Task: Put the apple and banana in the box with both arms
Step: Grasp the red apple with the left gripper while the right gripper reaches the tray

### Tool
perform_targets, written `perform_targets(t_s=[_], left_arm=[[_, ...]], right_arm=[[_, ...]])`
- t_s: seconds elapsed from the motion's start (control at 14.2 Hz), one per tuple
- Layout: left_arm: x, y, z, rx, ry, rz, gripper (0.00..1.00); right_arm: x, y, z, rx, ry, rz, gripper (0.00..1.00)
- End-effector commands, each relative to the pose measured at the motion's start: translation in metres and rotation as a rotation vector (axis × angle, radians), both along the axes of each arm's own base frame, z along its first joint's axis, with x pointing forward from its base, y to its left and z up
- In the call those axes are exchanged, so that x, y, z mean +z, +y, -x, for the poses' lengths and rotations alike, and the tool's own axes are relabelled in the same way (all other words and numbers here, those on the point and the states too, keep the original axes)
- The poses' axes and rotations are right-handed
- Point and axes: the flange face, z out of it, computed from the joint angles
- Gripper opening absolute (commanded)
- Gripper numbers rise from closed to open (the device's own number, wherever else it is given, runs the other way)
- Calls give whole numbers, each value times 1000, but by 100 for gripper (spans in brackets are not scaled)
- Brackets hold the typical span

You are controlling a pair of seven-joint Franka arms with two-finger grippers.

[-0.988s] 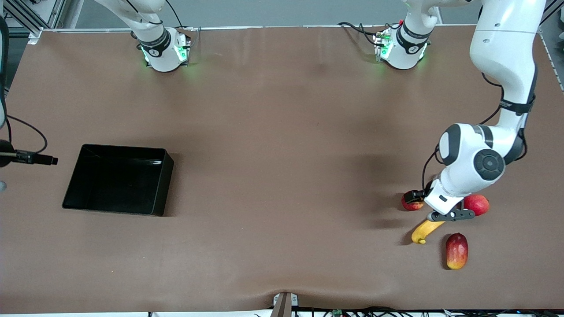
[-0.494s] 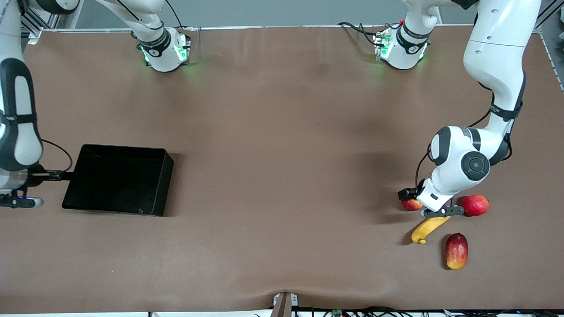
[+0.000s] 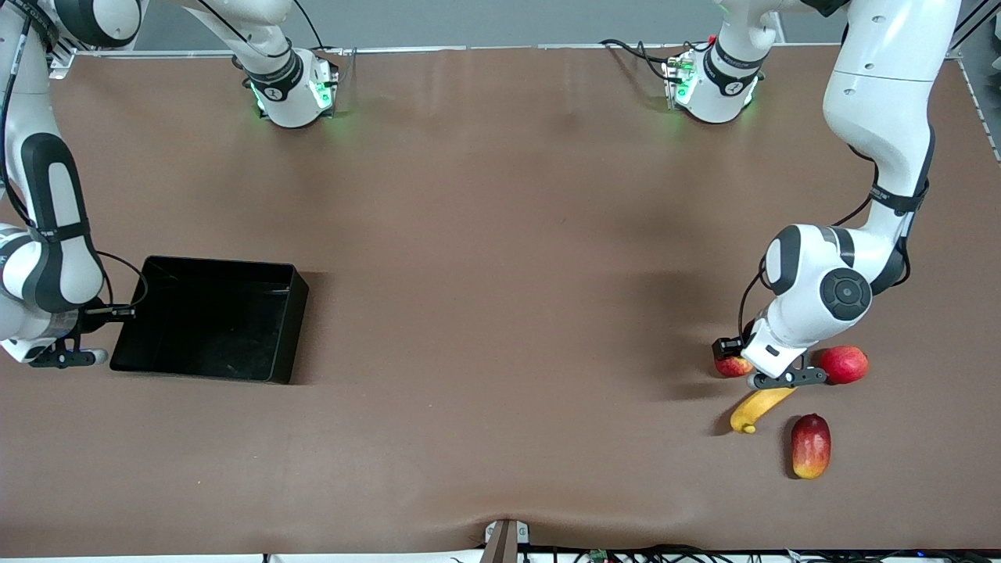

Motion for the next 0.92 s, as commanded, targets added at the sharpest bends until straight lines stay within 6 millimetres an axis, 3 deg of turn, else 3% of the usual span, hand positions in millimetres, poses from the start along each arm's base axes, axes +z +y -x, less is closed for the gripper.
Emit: perform_targets(t_s=[0.0,0.21,0.35,0.56,0.85], left_arm=[[23,-4,-7,6,-36,5,0],[60,-6,-11,-1,-58,4,0],[78,-23,-10,-18,-24,-1,0],[108,-36,-3,-12,-13,-4,0],[131,-52,6,-35,7,-9,0]], right_arm=[[6,1,2,3,-11,-25,0],[14,6,-1,9,-5,-31,0],[27,17,-7,16,20,-61,0],[71,39,-21,-35,39,-198,0],[112,113,-38,-53,78,-235,0]])
